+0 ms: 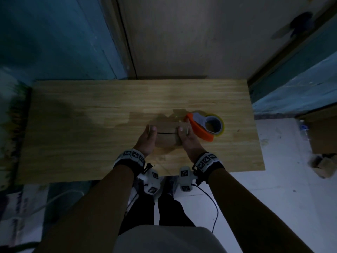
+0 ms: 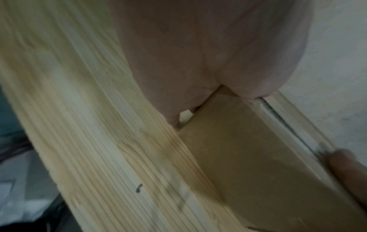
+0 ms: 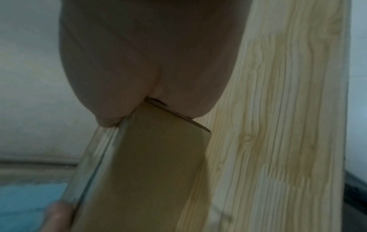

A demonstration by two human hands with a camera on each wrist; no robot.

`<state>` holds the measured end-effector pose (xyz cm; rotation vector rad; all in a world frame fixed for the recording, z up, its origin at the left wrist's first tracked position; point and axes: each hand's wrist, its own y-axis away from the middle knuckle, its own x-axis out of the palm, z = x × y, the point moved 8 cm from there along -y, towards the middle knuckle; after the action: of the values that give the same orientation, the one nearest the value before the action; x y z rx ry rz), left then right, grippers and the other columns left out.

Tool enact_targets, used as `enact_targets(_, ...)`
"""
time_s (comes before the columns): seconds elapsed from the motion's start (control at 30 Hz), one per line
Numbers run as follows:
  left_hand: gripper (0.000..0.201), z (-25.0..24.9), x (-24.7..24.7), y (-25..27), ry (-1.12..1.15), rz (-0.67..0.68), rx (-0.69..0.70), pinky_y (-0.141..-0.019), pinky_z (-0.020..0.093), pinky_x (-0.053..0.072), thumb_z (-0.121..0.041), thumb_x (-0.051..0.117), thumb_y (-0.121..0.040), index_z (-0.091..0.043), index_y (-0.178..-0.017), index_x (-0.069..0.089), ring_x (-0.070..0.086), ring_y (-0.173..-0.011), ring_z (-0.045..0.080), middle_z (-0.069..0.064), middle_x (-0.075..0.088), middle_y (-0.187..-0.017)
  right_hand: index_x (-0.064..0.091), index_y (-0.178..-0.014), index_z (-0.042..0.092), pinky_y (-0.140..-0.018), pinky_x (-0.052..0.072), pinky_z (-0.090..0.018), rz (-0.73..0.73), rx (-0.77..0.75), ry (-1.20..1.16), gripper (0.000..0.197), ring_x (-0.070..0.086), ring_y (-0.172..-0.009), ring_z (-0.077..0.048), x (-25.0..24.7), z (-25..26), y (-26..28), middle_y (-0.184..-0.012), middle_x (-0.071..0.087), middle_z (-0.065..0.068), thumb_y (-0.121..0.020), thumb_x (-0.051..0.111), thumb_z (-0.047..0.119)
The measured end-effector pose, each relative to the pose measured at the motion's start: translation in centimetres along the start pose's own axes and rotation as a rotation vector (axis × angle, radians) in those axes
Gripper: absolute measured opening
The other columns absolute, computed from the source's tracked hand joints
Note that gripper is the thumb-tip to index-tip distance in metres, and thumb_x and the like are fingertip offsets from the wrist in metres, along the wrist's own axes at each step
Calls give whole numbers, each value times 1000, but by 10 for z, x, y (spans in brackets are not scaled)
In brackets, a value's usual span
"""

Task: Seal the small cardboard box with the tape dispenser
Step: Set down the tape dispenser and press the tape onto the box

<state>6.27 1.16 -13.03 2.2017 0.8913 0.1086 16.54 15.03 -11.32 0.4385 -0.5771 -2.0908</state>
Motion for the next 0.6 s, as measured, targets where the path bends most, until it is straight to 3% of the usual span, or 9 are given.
enact_targets(0.07, 72, -1, -1, 0, -60, 1, 8, -116, 34, 20, -58, 22, -97, -16, -155, 11, 23, -147, 23, 2, 20, -160, 8, -159, 26, -111, 41, -51, 3, -32, 69, 89, 42, -139, -27, 1, -4, -5, -158, 33, -8, -91, 48, 67)
enact_targets(0.13, 78, -5, -5, -1, -186, -37, 49, -108, 44, 35, -67, 19, -93, -13, -146, 34, 44, -134, 34, 13, 44, -146, 17, -157, 21, -107, 45, -53, 13, -73, 152, 99, 47, -135, -28, -1, -18, -16, -154, 41, -11, -83, 46, 81)
enact_targets(0.17, 80, -9, -9, -1, -267, -83, 85, -97, 47, 43, -70, 17, -90, -9, -132, 48, 55, -117, 40, 20, 57, -128, 20, -155, 19, -107, 44, -53, 4, -86, 190, 99, 47, -135, -29, -2, -27, -22, -152, 42, -12, -83, 44, 82)
enact_targets(0.23, 83, -12, -14, -1, -374, -156, 149, -81, 50, 49, -71, 14, -88, -2, -109, 55, 61, -90, 47, 30, 61, -100, 28, -152, 14, -107, 43, -54, -20, -108, 257, 99, 48, -133, -31, -3, -27, -25, -148, 45, -15, -82, 39, 84)
enact_targets(0.3, 76, -16, -18, 5, -365, -178, 181, -74, 50, 49, -62, 20, -95, 4, -98, 56, 59, -81, 48, 32, 60, -89, 39, -146, 9, -105, 44, -54, -53, -120, 333, 102, 50, -128, -34, -1, -8, -17, -143, 47, -17, -80, 34, 88)
enact_targets(0.37, 68, -13, -22, 9, -318, -180, 176, -67, 42, 47, -53, 26, -99, 6, -90, 57, 59, -76, 45, 29, 60, -81, 41, -146, 8, -109, 38, -52, -56, -135, 386, 88, 45, -132, -36, 4, 5, -11, -145, 42, -18, -89, 40, 75)
enact_targets(0.47, 73, -5, -36, 14, -157, -192, 153, -74, 35, 48, -66, 30, -90, -5, -112, 61, 63, -90, 36, 22, 66, -104, 27, -154, 10, -111, 36, -42, -62, -168, 314, 78, 36, -140, -30, 13, 19, -6, -156, 32, -14, -96, 51, 55)
enact_targets(0.53, 71, -1, -48, 14, -45, -223, 131, -87, 44, 51, -68, 32, -86, -15, -129, 52, 60, -108, 36, 18, 61, -124, 19, -156, 9, -99, 40, -32, -44, -120, 224, 76, 40, -137, -26, 20, 21, -6, -154, 34, -10, -99, 53, 46)
enact_targets(0.6, 62, -1, -60, 13, -6, -237, 102, -98, 51, 47, -59, 33, -93, -21, -142, 40, 52, -122, 37, 15, 50, -139, 20, -155, 10, -91, 42, -30, 9, -100, 175, 70, 46, -130, -21, 31, 23, -9, -147, 39, -4, -101, 53, 37)
